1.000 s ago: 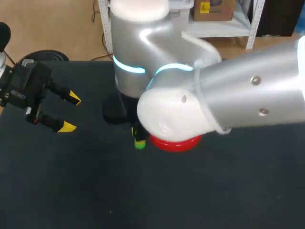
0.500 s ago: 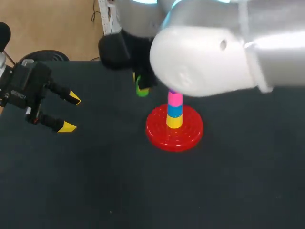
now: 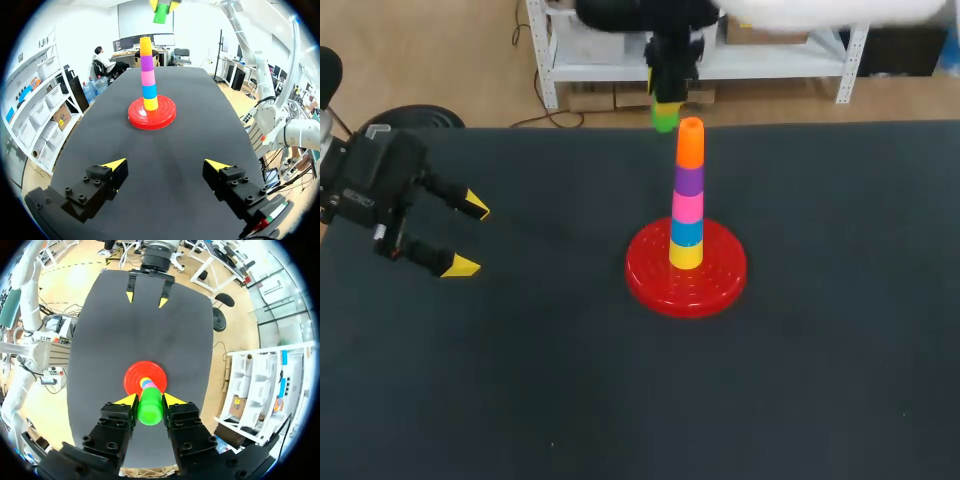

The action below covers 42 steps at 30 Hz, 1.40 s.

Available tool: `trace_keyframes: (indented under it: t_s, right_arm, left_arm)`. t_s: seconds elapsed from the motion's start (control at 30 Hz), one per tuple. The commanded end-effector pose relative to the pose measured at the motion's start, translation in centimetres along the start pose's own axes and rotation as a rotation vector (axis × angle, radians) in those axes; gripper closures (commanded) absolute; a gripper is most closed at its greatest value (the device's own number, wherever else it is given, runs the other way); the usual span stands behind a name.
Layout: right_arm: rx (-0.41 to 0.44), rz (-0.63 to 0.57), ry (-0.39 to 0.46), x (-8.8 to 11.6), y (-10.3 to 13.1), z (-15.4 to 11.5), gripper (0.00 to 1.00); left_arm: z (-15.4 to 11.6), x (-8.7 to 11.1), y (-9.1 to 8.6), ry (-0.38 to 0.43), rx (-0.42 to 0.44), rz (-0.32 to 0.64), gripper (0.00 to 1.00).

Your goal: Pick up and stack the cylinders on the red base in this order: pink,purple,orange,green

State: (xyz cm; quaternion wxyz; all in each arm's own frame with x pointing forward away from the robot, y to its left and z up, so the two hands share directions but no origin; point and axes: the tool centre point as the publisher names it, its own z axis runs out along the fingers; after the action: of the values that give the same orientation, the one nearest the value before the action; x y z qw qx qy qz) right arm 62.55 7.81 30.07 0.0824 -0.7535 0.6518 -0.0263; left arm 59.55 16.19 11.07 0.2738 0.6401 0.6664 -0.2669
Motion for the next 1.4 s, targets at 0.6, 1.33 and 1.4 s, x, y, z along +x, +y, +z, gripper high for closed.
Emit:
trace_keyframes:
  t_s: [0.6,1.33,1.4]
  right_arm:
    - [-0.086,0.067,-0.009,2.7,-1.4,1.8,1.0]
    - [-0.126,0.076,-0.019,3.7,-1.9,3.6,1.0]
    - [-0.129,0.076,-0.021,3.8,-2.0,3.8,1.0]
  left_arm:
    - [0.1,0.1,0.0,-0.002,-0.001,0.002,0.0]
    - [0.1,0.1,0.0,-0.002,-0.001,0.002,0.0]
    - [0.1,0.1,0.0,-0.002,-0.001,0.002,0.0]
